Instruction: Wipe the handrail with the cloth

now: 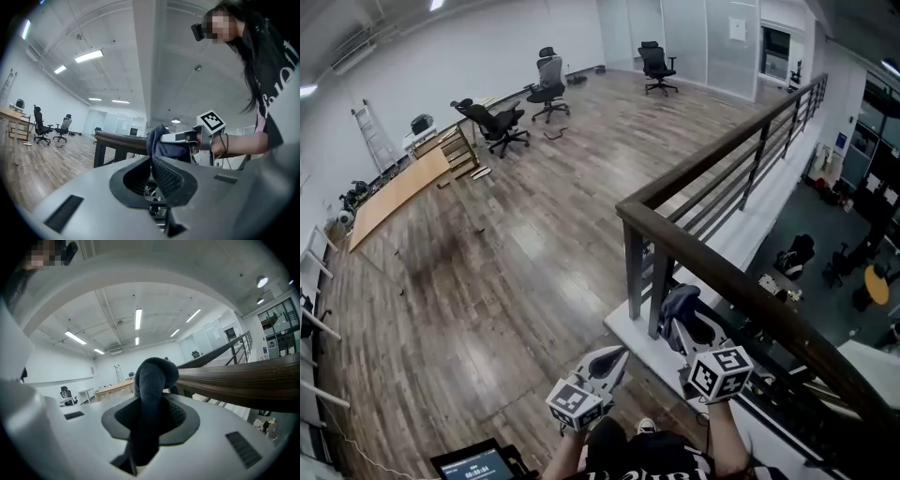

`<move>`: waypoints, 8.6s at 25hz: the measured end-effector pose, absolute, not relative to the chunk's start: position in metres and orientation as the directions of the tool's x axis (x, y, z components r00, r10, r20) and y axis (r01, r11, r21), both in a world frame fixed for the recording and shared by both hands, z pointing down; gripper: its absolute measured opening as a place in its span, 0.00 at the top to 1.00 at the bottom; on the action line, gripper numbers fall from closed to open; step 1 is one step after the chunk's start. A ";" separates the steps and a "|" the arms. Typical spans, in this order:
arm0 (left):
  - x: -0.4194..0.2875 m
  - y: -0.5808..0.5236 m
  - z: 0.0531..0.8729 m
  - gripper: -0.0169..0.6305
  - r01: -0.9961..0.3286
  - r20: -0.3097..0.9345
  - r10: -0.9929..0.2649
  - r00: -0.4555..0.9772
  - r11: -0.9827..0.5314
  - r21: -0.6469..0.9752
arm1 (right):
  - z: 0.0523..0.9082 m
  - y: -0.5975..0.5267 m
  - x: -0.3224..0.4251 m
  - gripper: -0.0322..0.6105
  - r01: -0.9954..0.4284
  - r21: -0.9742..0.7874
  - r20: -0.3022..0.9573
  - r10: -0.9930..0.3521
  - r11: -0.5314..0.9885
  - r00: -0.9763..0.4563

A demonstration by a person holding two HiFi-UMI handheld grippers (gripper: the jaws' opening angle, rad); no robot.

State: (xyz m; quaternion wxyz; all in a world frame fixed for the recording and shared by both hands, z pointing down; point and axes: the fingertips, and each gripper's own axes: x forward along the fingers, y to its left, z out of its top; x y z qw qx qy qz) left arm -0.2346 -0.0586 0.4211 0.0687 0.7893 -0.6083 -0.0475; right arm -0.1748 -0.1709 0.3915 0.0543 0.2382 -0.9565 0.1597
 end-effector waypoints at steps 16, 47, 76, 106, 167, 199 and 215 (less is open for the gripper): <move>-0.378 -0.187 0.420 0.97 -0.862 0.028 -0.868 0.495 -0.487 0.143 | 0.367 -0.318 -0.348 0.80 -0.616 -0.387 0.162 -0.607 0.686 -0.778; -0.099 -0.192 0.437 0.97 -0.428 0.065 -0.424 0.904 -0.881 0.205 | 0.399 -0.266 0.098 0.80 -0.871 -0.488 0.237 -0.953 0.049 -0.187; 0.081 -0.149 0.475 0.97 -0.395 0.147 -0.369 0.918 -0.884 0.250 | 0.399 -0.148 0.607 0.80 -0.869 -0.373 0.357 -0.915 -0.326 0.189; -0.128 -0.170 0.504 0.97 -0.485 0.174 -0.454 0.874 -0.840 0.243 | 0.505 -0.181 0.155 0.80 -0.868 -0.497 0.346 -0.920 -0.012 -0.186; 0.069 -0.123 0.560 0.97 -0.427 0.281 -0.351 0.893 -0.857 0.289 | 0.651 -0.217 0.346 0.80 -0.854 -0.493 0.587 -0.788 -0.168 -0.184; 0.140 -0.105 0.581 0.97 -0.529 0.408 -0.390 0.825 -0.788 0.316 | 0.637 -0.114 0.710 0.80 -0.813 -0.356 0.634 -0.758 -0.461 0.153; -0.012 -0.129 0.578 0.97 -0.548 0.356 -0.437 0.826 -0.768 0.331 | 0.647 -0.156 0.321 0.80 -0.846 -0.520 0.549 -0.805 -0.119 -0.224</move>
